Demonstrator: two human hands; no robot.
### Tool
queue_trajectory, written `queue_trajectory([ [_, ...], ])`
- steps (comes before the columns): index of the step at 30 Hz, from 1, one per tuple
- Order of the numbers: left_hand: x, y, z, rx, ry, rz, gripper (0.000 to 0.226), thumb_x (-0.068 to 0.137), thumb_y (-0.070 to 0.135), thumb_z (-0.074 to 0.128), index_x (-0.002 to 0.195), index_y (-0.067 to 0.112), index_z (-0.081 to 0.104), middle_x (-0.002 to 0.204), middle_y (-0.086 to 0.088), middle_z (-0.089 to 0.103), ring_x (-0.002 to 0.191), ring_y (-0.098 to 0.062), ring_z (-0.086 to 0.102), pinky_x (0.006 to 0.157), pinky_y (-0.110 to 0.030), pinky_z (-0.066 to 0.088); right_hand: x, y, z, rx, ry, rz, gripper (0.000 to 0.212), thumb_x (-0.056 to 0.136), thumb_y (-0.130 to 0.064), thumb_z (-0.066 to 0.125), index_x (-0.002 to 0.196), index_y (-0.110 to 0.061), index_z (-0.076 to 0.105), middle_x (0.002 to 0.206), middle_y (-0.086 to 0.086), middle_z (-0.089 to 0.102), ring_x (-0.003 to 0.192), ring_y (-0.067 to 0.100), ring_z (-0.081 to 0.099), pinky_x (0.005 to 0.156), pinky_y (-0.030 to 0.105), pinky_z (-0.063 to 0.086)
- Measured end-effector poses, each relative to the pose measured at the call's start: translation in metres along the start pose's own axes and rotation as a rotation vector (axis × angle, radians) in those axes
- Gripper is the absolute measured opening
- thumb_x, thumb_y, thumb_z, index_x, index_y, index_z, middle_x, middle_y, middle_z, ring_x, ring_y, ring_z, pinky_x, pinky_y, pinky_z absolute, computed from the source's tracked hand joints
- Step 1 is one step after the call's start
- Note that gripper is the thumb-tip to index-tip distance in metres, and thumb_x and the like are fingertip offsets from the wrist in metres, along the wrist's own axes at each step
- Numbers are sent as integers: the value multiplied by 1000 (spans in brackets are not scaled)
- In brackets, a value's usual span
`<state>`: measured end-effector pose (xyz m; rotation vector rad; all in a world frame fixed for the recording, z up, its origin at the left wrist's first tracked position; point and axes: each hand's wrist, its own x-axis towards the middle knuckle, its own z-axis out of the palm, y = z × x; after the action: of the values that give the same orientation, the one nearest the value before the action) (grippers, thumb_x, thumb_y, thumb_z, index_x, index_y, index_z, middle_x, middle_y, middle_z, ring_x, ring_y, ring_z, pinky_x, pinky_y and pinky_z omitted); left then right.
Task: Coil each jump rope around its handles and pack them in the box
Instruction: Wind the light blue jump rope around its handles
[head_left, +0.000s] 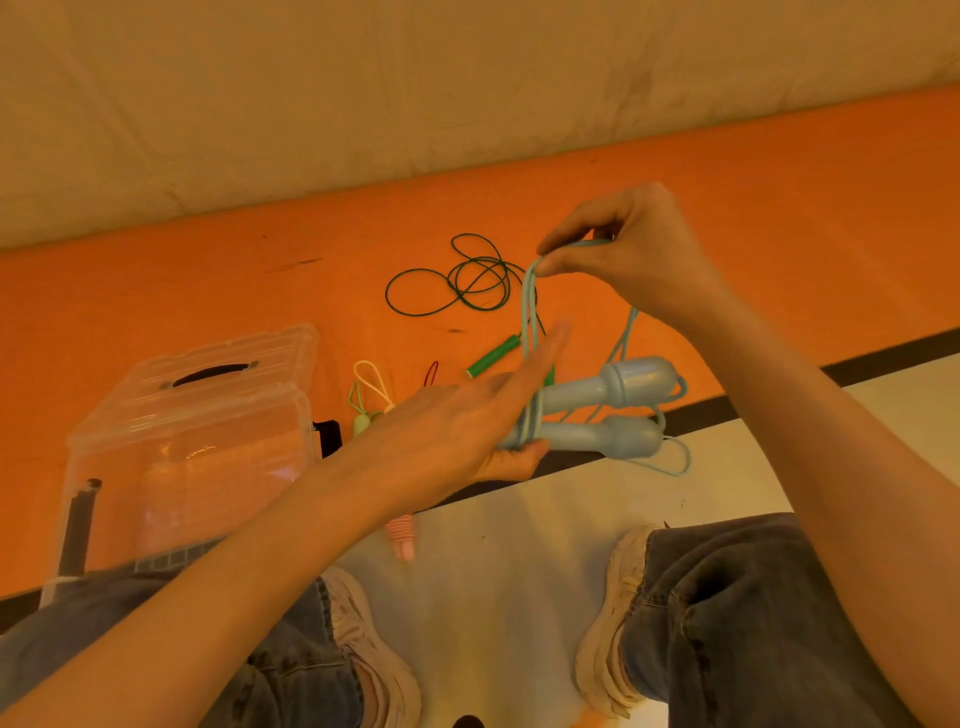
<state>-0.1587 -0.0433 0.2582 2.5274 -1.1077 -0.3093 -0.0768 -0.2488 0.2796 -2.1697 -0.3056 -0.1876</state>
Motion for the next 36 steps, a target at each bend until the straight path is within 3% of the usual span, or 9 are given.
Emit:
queue_trajectory([
  [4, -2, 5, 5, 80, -90, 53, 70, 91, 57, 47, 148, 38, 11, 129, 7, 50, 87, -13, 55, 66, -30, 43, -2, -1, 2, 52, -107, 8, 14, 67, -23, 85, 77, -19, 75, 61, -14, 66, 56, 13, 42, 51, 21, 29],
  [9, -1, 7, 10, 135, -50, 83, 51, 92, 56, 48, 132, 29, 31, 115, 9, 52, 79, -11, 52, 54, -26, 26, -3, -3, 4, 65, -184, 5, 13, 68, -21, 84, 77, -18, 75, 70, 11, 70, 58, 21, 40, 50, 26, 28],
  [14, -6, 3, 7, -13, 51, 123, 47, 91, 51, 52, 127, 25, 37, 101, 14, 47, 80, -3, 45, 60, -21, 36, -6, 1, 0, 72, -167, 38, 17, 65, -32, 83, 74, -20, 75, 56, -12, 64, 54, 16, 36, 47, 23, 27],
  [18, -12, -2, -2, -237, 110, 100, 44, 86, 52, 56, 120, 30, 39, 83, 25, 43, 75, 6, 47, 59, -10, 37, -7, 7, -9, 66, -83, 86, 37, 59, -45, 80, 76, -12, 75, 70, 13, 69, 64, 26, 56, 58, 39, 44],
  [21, -14, -10, -12, -540, 179, 47, 41, 84, 48, 58, 115, 29, 40, 88, 16, 53, 70, -3, 54, 60, -18, 45, -13, 7, -24, 113, -87, 102, 30, 71, -25, 79, 88, -2, 72, 75, 6, 70, 70, 11, 61, 67, 34, 51],
  [24, -15, -16, -20, -669, 307, 33, 37, 85, 39, 59, 115, 22, 45, 86, 7, 50, 63, -8, 46, 54, -19, 41, -22, 6, -32, 169, -128, 123, 7, 84, -5, 67, 87, -11, 71, 86, 13, 70, 77, 25, 65, 69, 37, 51],
  [26, -14, -17, -21, -770, 359, 5, 35, 86, 38, 59, 113, 20, 46, 82, 3, 48, 62, -13, 43, 54, -23, 40, -21, 13, -29, 149, -123, 146, 42, 86, 5, 61, 64, -29, 74, 64, -4, 71, 59, 9, 62, 57, 23, 49],
  [31, -9, -23, -18, -889, 496, -125, 26, 90, 37, 59, 110, 27, 45, 79, 6, 48, 59, -10, 45, 54, -22, 42, -20, 15, -27, 152, -199, 229, 3, 80, -11, 72, 82, -13, 73, 60, -7, 69, 49, 0, 47, 50, 13, 40],
  [36, -5, -30, -18, -836, 618, -248, 27, 89, 41, 58, 109, 31, 44, 74, 20, 50, 61, -10, 46, 54, -30, 42, -31, 6, -26, 177, -295, 247, 10, 71, -24, 74, 78, -16, 75, 66, 2, 71, 50, 3, 48, 50, 12, 40],
])
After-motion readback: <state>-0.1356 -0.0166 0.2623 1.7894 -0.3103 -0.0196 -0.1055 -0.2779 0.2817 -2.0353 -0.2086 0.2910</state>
